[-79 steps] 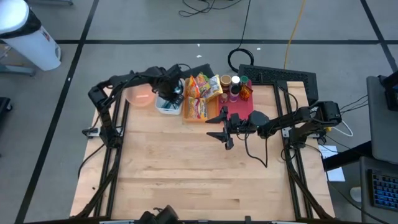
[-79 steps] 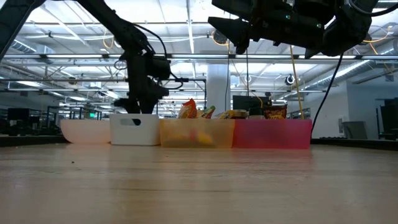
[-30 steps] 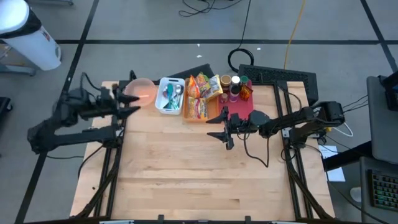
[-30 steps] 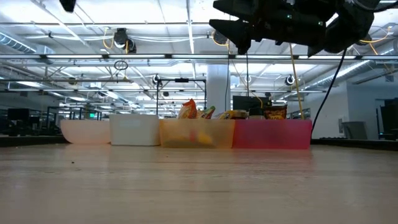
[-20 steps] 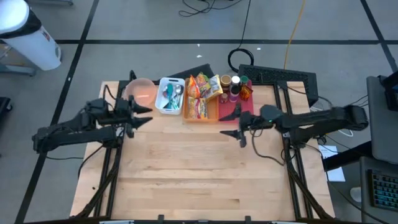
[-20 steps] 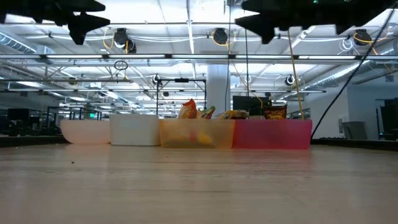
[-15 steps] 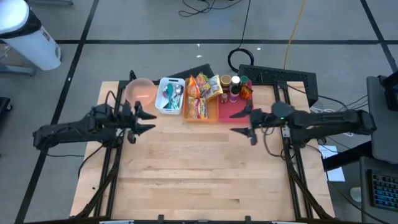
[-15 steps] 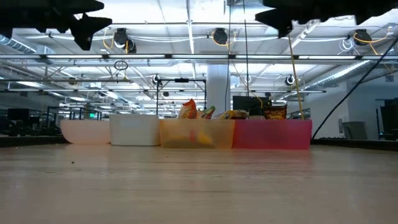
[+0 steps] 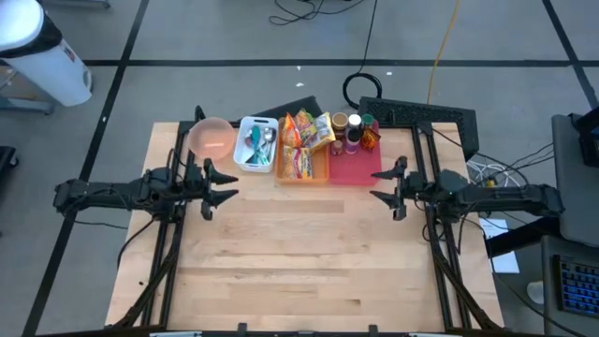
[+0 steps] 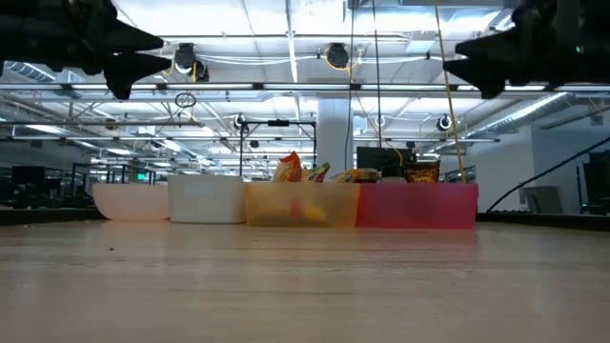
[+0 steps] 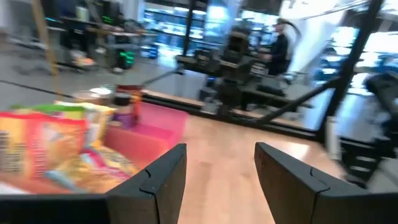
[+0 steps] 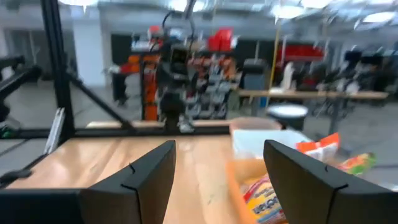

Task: Pick & Place Food Item
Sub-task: Return to Home Position

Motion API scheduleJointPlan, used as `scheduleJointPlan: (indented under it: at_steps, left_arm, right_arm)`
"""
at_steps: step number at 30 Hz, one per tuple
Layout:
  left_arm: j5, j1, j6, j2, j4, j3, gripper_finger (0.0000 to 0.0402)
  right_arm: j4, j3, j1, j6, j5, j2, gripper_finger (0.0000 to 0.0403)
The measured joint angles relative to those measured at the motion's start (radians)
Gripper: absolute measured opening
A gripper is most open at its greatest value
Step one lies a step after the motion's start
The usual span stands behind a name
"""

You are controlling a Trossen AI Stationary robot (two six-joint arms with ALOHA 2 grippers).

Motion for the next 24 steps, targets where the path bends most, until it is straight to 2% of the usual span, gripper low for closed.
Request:
scheduleJointPlan:
  at_steps: [3,6,9,13,16,20,24]
  left_arm:
    - [-0.121,-0.038,0.036,0.0,-0.009,0.0,0.0198]
    - [-0.186,-0.076,0.067,0.002,-0.026,0.0,0.0198]
    - [-0.184,-0.111,0.07,0.005,-0.042,0.0,0.0198]
    - [-0.131,-0.158,0.077,0.005,-0.043,0.0,0.0198]
    - [-0.126,-0.188,0.083,0.005,-0.036,-0.004,0.0198]
    - [-0.135,-0.213,0.098,0.002,0.032,-0.064,0.0198]
    - [-0.137,-0.221,0.1,0.001,0.194,-0.172,0.0198]
  right_arm:
    - [0.129,-0.11,0.0,-0.02,0.024,-0.065,0.0238]
    - [0.21,-0.17,0.0,-0.048,0.025,-0.109,0.0238]
    - [0.172,-0.181,0.0,-0.051,0.006,-0.132,0.0238]
    - [0.117,-0.17,0.0,-0.052,-0.042,-0.135,0.0238]
    - [0.017,-0.151,0.0,-0.053,-0.043,-0.134,0.0238]
    - [-0.075,-0.127,-0.001,-0.06,-0.004,-0.134,0.0238]
    - [-0.118,-0.122,-0.002,-0.074,0.039,-0.134,0.0238]
